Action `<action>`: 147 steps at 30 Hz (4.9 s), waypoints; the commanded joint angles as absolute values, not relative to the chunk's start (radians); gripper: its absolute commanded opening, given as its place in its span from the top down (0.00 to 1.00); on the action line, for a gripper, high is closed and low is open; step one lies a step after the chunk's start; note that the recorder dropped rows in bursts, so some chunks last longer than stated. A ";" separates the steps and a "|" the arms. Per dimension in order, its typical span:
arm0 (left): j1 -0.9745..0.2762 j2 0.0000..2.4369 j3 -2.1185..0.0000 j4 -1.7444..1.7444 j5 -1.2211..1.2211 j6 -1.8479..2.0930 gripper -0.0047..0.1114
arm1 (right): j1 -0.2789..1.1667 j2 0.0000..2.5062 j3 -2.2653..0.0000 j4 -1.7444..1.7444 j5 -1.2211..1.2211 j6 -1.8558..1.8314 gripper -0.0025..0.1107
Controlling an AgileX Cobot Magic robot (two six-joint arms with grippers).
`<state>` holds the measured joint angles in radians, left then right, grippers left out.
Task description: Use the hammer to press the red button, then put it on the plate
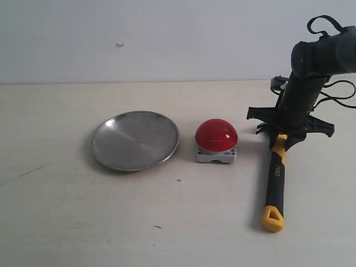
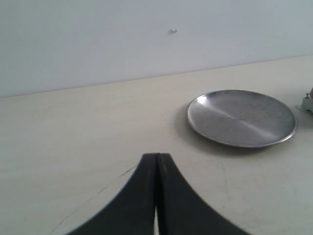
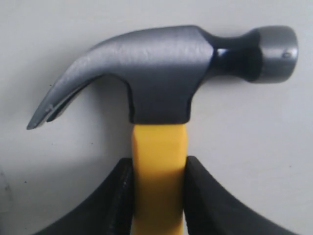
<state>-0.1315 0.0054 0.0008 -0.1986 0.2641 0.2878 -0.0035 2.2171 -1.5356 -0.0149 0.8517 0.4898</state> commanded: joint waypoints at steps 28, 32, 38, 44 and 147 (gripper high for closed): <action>-0.127 0.000 0.000 -0.195 0.262 0.280 0.96 | 0.254 1.387 -1.360 -0.115 0.702 0.358 0.98; -0.127 0.000 0.000 -0.180 0.234 0.359 0.96 | 0.292 1.252 -1.165 -0.113 0.541 0.376 0.98; -0.127 0.000 0.000 -0.727 0.157 0.099 0.96 | 0.303 1.060 -0.891 -0.112 0.377 0.357 0.98; -0.127 0.000 0.000 -0.802 0.063 0.095 0.96 | 0.303 0.967 -0.747 -0.103 0.236 0.330 0.98; -1.086 1.898 -1.035 0.208 -0.616 -0.553 0.96 | 0.303 1.003 -0.724 -0.050 0.245 0.343 0.80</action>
